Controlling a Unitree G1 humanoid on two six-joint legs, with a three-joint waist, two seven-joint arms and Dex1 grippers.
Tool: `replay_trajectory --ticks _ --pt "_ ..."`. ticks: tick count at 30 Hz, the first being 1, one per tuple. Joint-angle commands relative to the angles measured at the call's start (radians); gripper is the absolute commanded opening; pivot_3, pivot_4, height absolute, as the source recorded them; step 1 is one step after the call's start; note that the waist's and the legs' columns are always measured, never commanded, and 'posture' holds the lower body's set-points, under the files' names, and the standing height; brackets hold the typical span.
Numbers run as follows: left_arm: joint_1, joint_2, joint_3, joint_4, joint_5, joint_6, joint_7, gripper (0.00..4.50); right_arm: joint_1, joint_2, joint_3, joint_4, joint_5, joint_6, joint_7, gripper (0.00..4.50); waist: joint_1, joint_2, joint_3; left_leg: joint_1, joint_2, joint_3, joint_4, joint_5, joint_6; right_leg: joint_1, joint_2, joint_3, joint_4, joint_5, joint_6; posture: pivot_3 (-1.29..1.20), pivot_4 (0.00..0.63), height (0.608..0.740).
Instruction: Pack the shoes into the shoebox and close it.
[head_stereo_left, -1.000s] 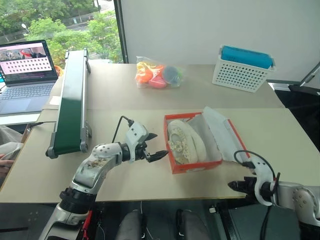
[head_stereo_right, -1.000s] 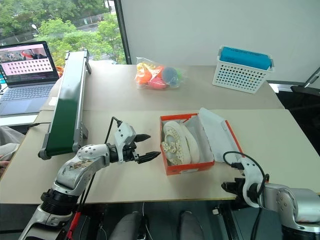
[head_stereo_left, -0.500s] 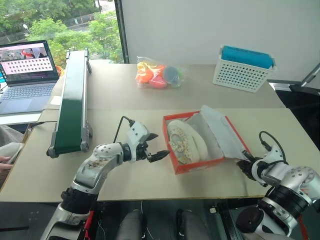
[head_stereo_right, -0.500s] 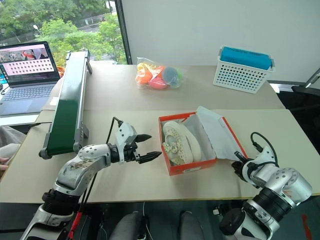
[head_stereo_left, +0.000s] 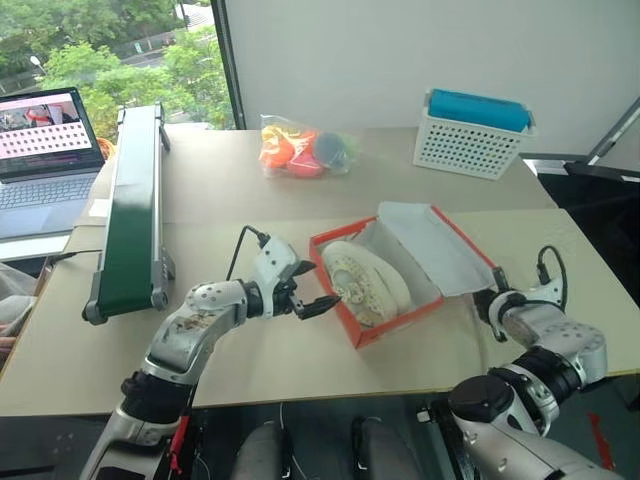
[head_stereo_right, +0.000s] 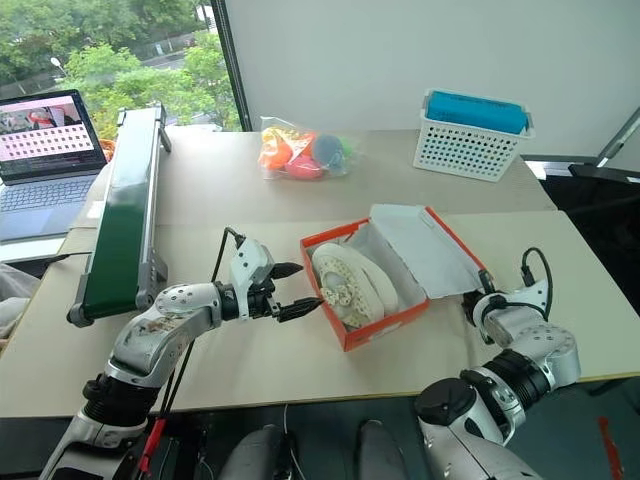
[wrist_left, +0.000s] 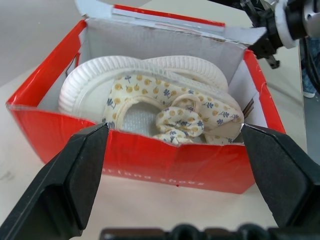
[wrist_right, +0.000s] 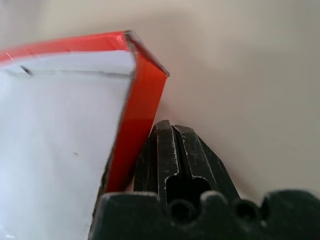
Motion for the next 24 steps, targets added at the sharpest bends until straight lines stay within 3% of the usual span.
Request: replay_trajectory --ticks 1,6,13,18,24 --pt "-0.02 0.008 0.01 -0.026 -0.005 0.002 -0.009 4.5 -0.012 0.025 0.065 -0.104 0.16 -0.145 0.119 0.12 -0.002 0.002 0.001 0.0 0.0 0.0 0.0 0.0 0.0 0.0 0.0 0.0 0.0 0.0 0.0 0.0 0.15 0.708" --pt "-0.03 0.002 0.001 -0.025 -0.002 0.006 -0.007 4.5 0.015 0.009 0.244 -0.297 0.383 -0.086 0.293 0.12 -0.003 0.006 0.004 0.001 0.0 0.001 0.0 0.0 0.0 -0.001 0.0 0.001 0.001 0.0 0.0 0.0 0.15 0.708" --pt "-0.037 0.001 0.002 -0.028 -0.005 0.014 -0.007 4.5 0.177 -0.249 0.699 -0.538 0.463 0.045 0.569 0.12 -0.001 0.006 0.004 0.002 0.0 0.002 0.0 0.0 0.0 0.0 0.0 0.002 0.001 0.0 0.0 0.0 0.15 0.708" --pt "-0.018 0.017 0.05 -0.089 -0.032 0.081 0.026 4.5 0.259 -0.51 1.096 -0.625 0.334 -0.004 0.768 0.12 0.001 0.006 0.005 0.004 0.001 0.002 0.0 0.0 0.0 0.001 0.0 0.003 0.001 -0.001 0.0 0.0 0.15 0.708" --pt "0.09 0.054 0.106 -0.231 -0.065 0.174 0.074 4.5 0.15 -0.469 1.266 -0.38 0.144 -0.113 0.695 0.12 0.001 0.003 0.005 0.004 0.0 0.004 0.0 0.0 0.0 0.0 0.0 0.004 0.001 -0.002 0.002 0.0 0.15 0.708"
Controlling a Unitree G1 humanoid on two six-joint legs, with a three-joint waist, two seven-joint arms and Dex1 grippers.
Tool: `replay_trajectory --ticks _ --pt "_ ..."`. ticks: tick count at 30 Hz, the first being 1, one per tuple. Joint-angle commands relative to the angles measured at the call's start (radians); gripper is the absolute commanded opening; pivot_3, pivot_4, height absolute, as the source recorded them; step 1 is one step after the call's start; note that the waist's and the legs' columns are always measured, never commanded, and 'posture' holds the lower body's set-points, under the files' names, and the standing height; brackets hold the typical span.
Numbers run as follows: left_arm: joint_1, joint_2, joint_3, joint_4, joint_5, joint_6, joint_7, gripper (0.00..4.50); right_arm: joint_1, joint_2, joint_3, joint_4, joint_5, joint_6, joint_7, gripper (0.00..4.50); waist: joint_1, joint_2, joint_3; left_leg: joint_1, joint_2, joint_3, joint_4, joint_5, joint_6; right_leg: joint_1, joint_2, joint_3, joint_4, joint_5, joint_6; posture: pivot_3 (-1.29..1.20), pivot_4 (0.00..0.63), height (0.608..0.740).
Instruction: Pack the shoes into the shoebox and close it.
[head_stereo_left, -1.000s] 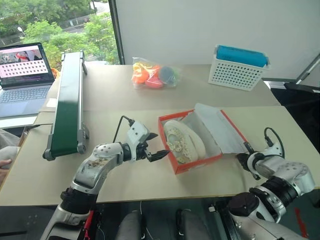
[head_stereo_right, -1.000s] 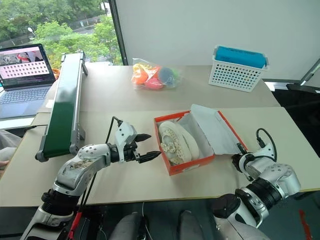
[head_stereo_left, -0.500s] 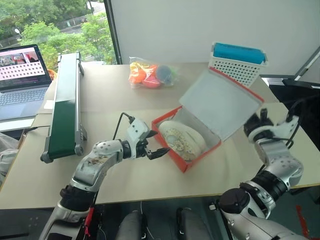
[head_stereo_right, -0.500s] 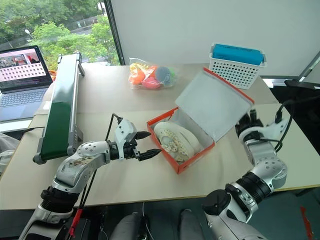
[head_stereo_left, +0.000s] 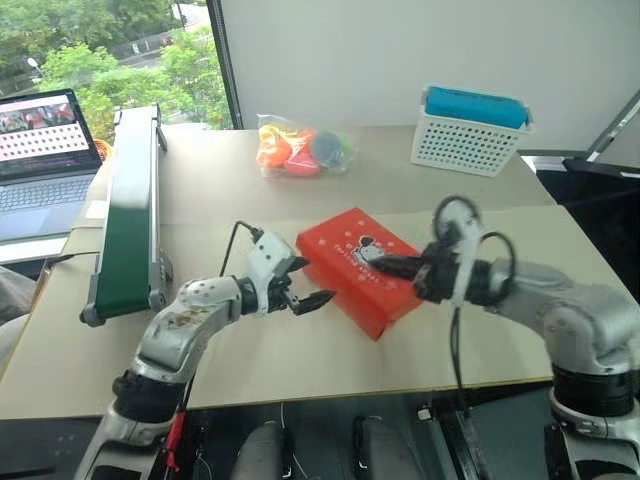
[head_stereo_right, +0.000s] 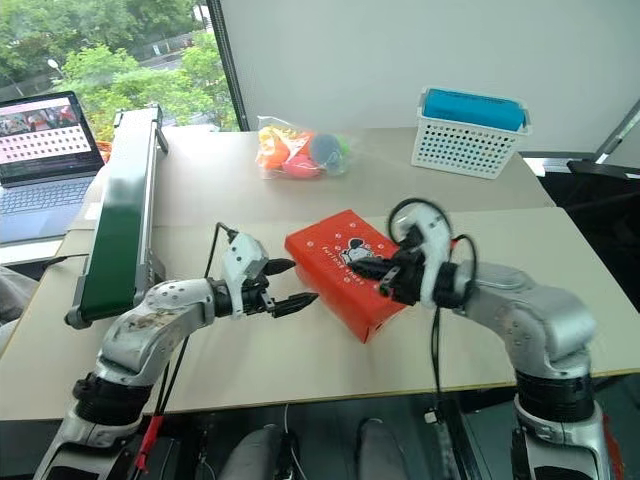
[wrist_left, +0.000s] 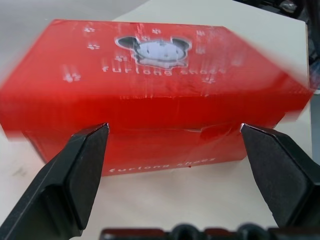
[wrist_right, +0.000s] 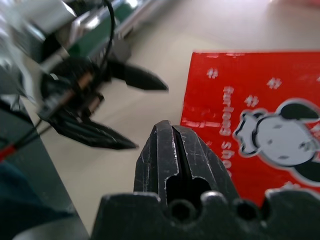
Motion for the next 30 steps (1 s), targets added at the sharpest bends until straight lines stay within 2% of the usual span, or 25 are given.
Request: replay_trajectory --ticks 1,8,15,20,25,28,30 --pt "0.058 0.023 0.054 -0.119 -0.039 0.056 0.034 4.5 -0.097 0.054 0.056 0.144 -0.117 -0.104 -0.051 0.12 0.002 0.0 0.0 0.0 0.0 0.0 0.0 0.0 0.0 0.0 0.0 0.0 0.0 0.0 -0.001 0.0 0.15 0.708" --pt "0.087 0.033 0.068 -0.151 -0.044 0.075 0.069 4.5 -0.208 0.169 0.148 0.301 -0.214 -0.168 -0.043 0.12 0.009 -0.001 0.0 -0.001 0.0 0.002 0.001 0.0 0.0 0.0 0.0 0.0 0.0 0.001 -0.002 0.0 0.15 0.708" --pt "0.092 0.037 0.075 -0.154 -0.041 0.074 0.102 4.5 -0.176 0.151 0.281 0.238 -0.259 -0.146 0.048 0.12 0.006 -0.001 0.0 0.0 0.0 0.002 0.001 0.0 0.0 0.0 -0.001 -0.001 0.001 0.001 -0.002 0.0 0.15 0.708" --pt "0.1 0.037 0.074 -0.162 -0.041 0.075 0.12 4.5 -0.171 0.14 0.396 0.348 -0.41 -0.222 0.024 0.12 0.003 -0.002 0.0 0.001 0.0 0.003 0.001 0.0 0.0 0.0 0.0 0.0 0.002 0.001 -0.002 0.0 0.15 0.708" --pt "0.104 0.047 0.076 -0.167 -0.043 0.071 0.125 4.5 -0.179 0.194 0.366 0.509 -0.457 -0.257 -0.016 0.12 0.0 -0.006 -0.004 0.006 0.001 0.003 0.001 0.0 0.0 0.005 0.0 0.0 0.002 0.001 -0.002 0.0 0.15 0.708" --pt "0.101 0.051 0.075 -0.163 -0.041 0.065 0.126 4.5 -0.19 0.203 0.343 0.603 -0.49 -0.301 -0.038 0.12 0.001 -0.006 -0.005 0.018 0.002 0.003 0.001 0.0 -0.001 0.017 0.001 0.0 0.001 -0.003 0.002 0.0 0.15 0.708" --pt "0.101 0.053 0.075 -0.161 -0.039 0.06 0.126 4.5 -0.198 0.208 0.317 0.659 -0.497 -0.328 -0.047 0.12 0.004 -0.008 -0.008 0.025 0.003 0.002 -0.001 -0.003 -0.006 0.021 0.0 -0.001 0.0 -0.008 -0.005 0.0 0.15 0.708"
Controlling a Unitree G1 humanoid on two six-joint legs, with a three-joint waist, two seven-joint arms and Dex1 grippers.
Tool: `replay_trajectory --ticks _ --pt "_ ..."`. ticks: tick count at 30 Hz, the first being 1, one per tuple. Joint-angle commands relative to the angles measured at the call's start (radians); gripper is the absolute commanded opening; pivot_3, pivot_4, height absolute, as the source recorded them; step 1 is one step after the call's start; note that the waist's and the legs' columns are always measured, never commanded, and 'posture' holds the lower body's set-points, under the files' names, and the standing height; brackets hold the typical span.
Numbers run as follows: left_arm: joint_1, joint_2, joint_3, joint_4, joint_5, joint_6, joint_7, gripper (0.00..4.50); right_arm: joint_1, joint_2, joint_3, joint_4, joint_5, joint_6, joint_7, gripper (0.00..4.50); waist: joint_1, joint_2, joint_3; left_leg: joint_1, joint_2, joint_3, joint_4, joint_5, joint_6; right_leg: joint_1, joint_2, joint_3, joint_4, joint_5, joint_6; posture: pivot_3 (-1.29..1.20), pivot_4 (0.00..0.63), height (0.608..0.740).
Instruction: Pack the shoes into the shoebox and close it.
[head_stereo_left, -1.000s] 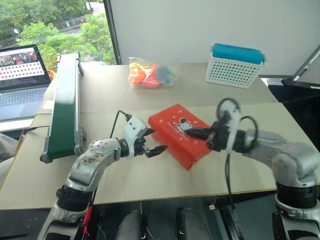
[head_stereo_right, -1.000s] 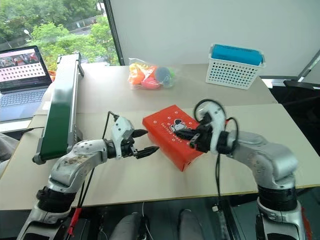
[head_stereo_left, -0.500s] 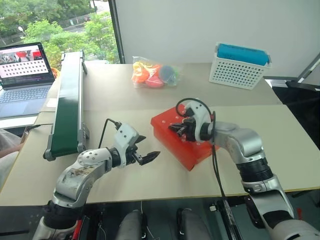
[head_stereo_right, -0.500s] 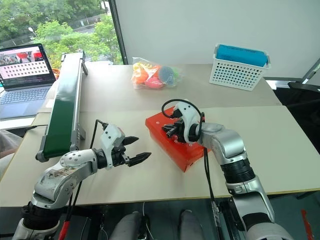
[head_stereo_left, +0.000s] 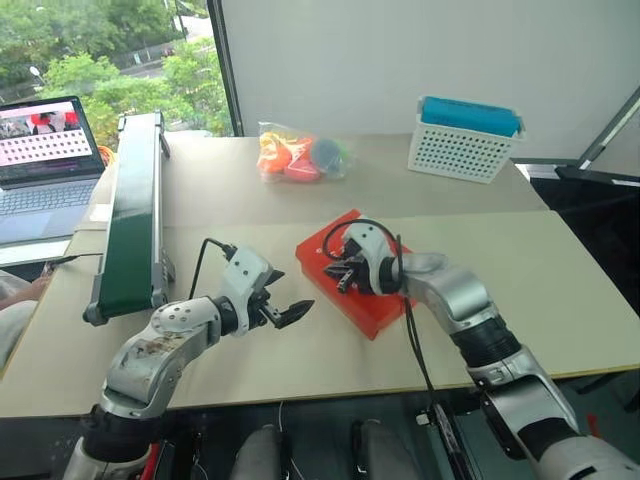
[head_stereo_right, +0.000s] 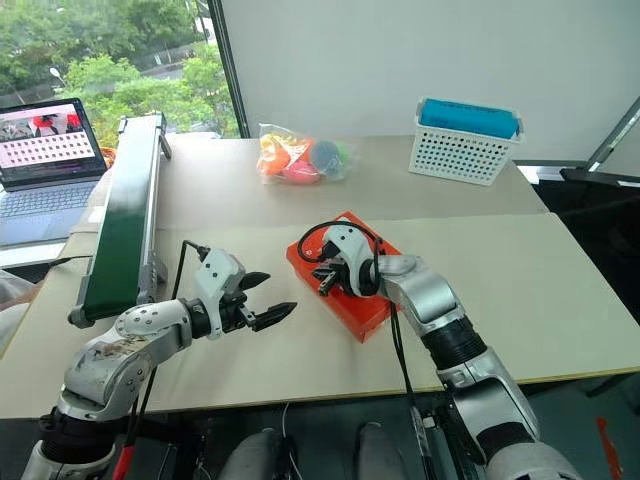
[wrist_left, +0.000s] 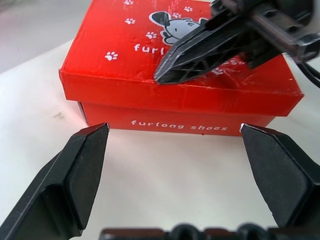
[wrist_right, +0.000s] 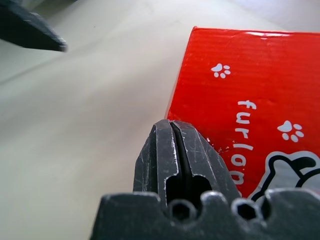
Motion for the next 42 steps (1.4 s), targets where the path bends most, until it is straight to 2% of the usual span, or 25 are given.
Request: replay_trajectory --ticks 1,4,7,8,11,13,17,20,23,25,27,35,42 --pt "-0.006 0.011 0.013 -0.035 0.003 -0.023 0.002 4.5 0.02 -0.019 -0.045 0.169 -0.076 -0.015 -0.07 0.12 0.005 -0.001 -0.004 0.002 0.0 0.0 0.0 -0.002 -0.004 0.001 0.0 0.0 0.0 0.0 0.0 0.0 0.15 0.708" --pt "0.004 0.012 0.015 -0.029 0.012 -0.044 0.003 4.5 0.016 -0.021 -0.111 0.1 -0.029 -0.013 -0.042 0.12 0.015 0.0 -0.006 0.002 -0.001 -0.001 0.0 -0.002 -0.004 0.0 -0.002 -0.001 0.0 -0.001 -0.001 0.0 0.15 0.708" --pt "0.015 0.002 0.034 -0.006 0.022 -0.075 0.018 4.5 0.018 -0.011 -0.21 -0.041 0.064 0.038 -0.014 0.12 0.024 -0.001 -0.006 -0.007 -0.001 -0.001 0.0 -0.002 -0.003 -0.004 -0.002 -0.001 0.0 0.003 -0.006 0.0 0.15 0.708" --pt "0.018 -0.004 0.041 0.009 0.034 -0.095 0.03 4.5 0.015 -0.001 -0.273 -0.104 0.127 0.077 -0.014 0.12 0.025 -0.001 -0.006 -0.01 -0.001 -0.001 0.0 0.002 0.004 -0.007 -0.002 -0.001 0.0 0.006 -0.003 0.0 0.15 0.708" --pt "0.004 -0.057 0.085 0.074 0.058 -0.143 0.1 4.5 0.005 0.026 -0.476 -0.285 0.358 0.222 -0.024 0.12 0.026 -0.001 -0.006 -0.019 -0.001 -0.001 0.0 0.002 0.004 -0.015 -0.002 -0.001 0.001 0.007 -0.001 0.0 0.15 0.708" --pt "0.002 -0.077 0.093 0.098 0.077 -0.164 0.124 4.5 0.006 0.032 -0.551 -0.347 0.445 0.284 -0.05 0.12 0.026 -0.001 -0.005 -0.025 -0.001 -0.001 0.001 0.003 0.004 -0.023 -0.002 -0.001 0.003 0.008 -0.001 0.0 0.15 0.708" --pt "-0.005 -0.129 0.109 0.131 0.114 -0.21 0.193 4.5 0.0 0.042 -0.716 -0.382 0.553 0.329 -0.179 0.12 0.025 -0.001 -0.005 -0.024 -0.001 0.0 0.002 0.002 0.005 -0.021 -0.002 -0.002 0.003 0.008 -0.001 0.0 0.15 0.708" --pt "-0.009 -0.169 0.133 0.149 0.118 -0.23 0.233 4.5 0.044 -0.017 -0.737 -0.356 0.449 0.261 -0.269 0.12 0.028 -0.001 -0.005 -0.024 -0.001 0.0 0.002 0.003 0.005 -0.021 -0.002 -0.002 0.002 0.009 -0.001 0.0 0.15 0.708" --pt "-0.005 -0.191 0.142 0.165 0.135 -0.255 0.264 4.5 0.159 -0.144 -0.632 -0.294 0.224 0.12 -0.319 0.12 0.029 -0.001 -0.005 -0.024 -0.002 0.0 0.002 0.003 0.005 -0.021 -0.002 -0.001 0.001 0.008 -0.001 0.0 0.15 0.708" --pt "-0.002 -0.213 0.152 0.174 0.138 -0.265 0.291 4.5 0.235 -0.191 -0.619 -0.25 0.134 0.027 -0.339 0.12 0.031 -0.002 -0.005 -0.025 -0.003 0.001 0.001 0.002 0.006 -0.021 -0.003 -0.002 0.001 0.007 0.0 0.0 0.15 0.708" --pt "0.001 -0.23 0.16 0.176 0.136 -0.269 0.307 4.5 0.282 -0.195 -0.656 -0.226 0.113 -0.043 -0.351 0.12 0.026 -0.002 -0.005 -0.026 -0.004 0.003 0.001 0.002 0.007 -0.022 -0.003 0.0 0.001 0.007 0.001 0.0 0.15 0.708" --pt "0.014 -0.249 0.188 0.179 0.147 -0.299 0.34 4.5 0.456 -0.271 -0.56 -0.174 -0.157 -0.372 -0.381 0.12 0.006 -0.002 -0.004 -0.021 -0.002 0.003 0.002 0.003 0.006 -0.02 -0.001 0.001 0.002 0.005 0.008 0.0 0.15 0.708" --pt "0.026 -0.265 0.2 0.174 0.158 -0.32 0.366 4.5 0.501 -0.246 -0.571 -0.145 -0.19 -0.461 -0.393 0.12 0.005 -0.002 -0.004 -0.023 -0.002 0.003 0.001 0.003 0.007 -0.021 -0.002 0.003 0.001 0.007 0.004 0.0 0.15 0.708"
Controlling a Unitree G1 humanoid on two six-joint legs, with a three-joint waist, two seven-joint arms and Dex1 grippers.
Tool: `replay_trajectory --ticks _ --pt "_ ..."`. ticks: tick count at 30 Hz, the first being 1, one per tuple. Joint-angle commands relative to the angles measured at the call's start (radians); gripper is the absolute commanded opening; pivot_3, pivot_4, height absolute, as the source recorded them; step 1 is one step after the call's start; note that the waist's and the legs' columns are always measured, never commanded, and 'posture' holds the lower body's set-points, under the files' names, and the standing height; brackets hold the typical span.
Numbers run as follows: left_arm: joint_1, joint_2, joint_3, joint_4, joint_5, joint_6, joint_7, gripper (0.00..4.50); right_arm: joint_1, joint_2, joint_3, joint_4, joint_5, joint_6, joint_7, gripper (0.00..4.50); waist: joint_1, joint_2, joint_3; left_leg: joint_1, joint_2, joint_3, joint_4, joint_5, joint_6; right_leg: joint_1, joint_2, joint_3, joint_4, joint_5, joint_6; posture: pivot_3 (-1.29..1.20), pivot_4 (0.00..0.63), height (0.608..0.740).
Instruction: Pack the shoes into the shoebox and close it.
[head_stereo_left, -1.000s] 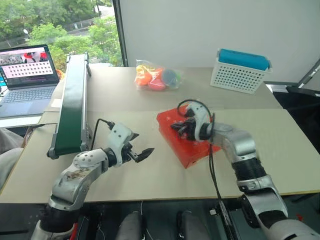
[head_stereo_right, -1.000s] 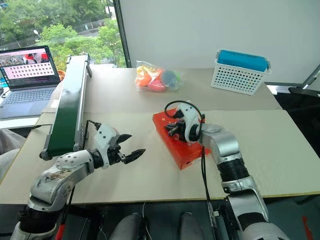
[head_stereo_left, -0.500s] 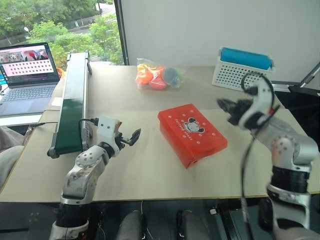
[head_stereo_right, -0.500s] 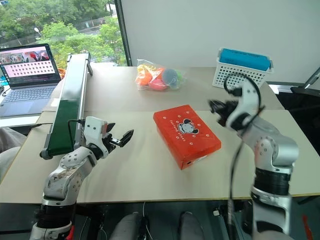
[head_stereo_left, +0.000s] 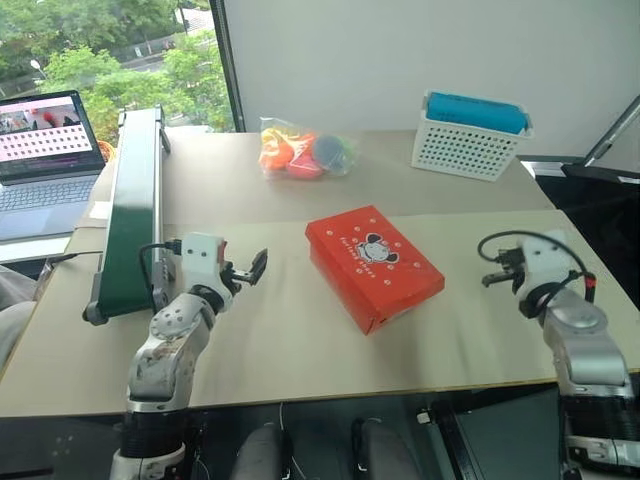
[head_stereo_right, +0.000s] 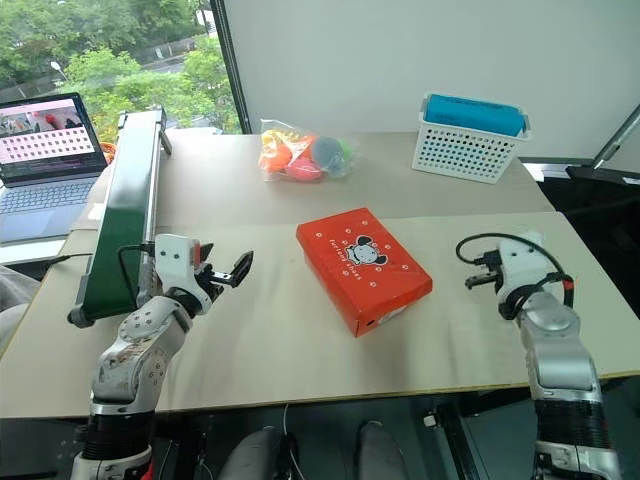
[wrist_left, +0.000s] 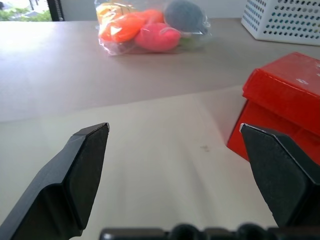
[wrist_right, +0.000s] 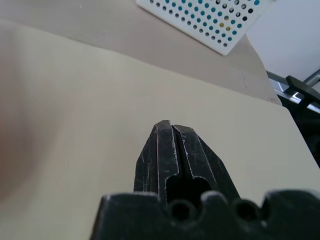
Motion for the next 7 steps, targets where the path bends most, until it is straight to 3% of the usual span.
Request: replay_trajectory --ticks 1,7 --pt "0.003 -0.006 0.013 -0.021 0.007 -0.032 0.011 4.5 -0.004 -0.001 -0.033 -0.004 -0.014 -0.05 -0.015 0.12 0.001 0.0 0.0 0.0 0.0 0.0 0.0 0.0 0.0 0.0 0.0 0.0 0.0 0.0 0.0 0.0 0.15 0.708" --pt "0.005 -0.018 0.015 -0.018 0.006 -0.048 0.014 4.5 -0.008 0.003 -0.035 0.002 -0.017 -0.046 -0.016 0.12 0.002 0.0 0.0 0.0 0.0 0.0 0.0 0.0 0.0 0.0 0.0 0.0 0.0 -0.001 0.001 0.0 0.15 0.708"
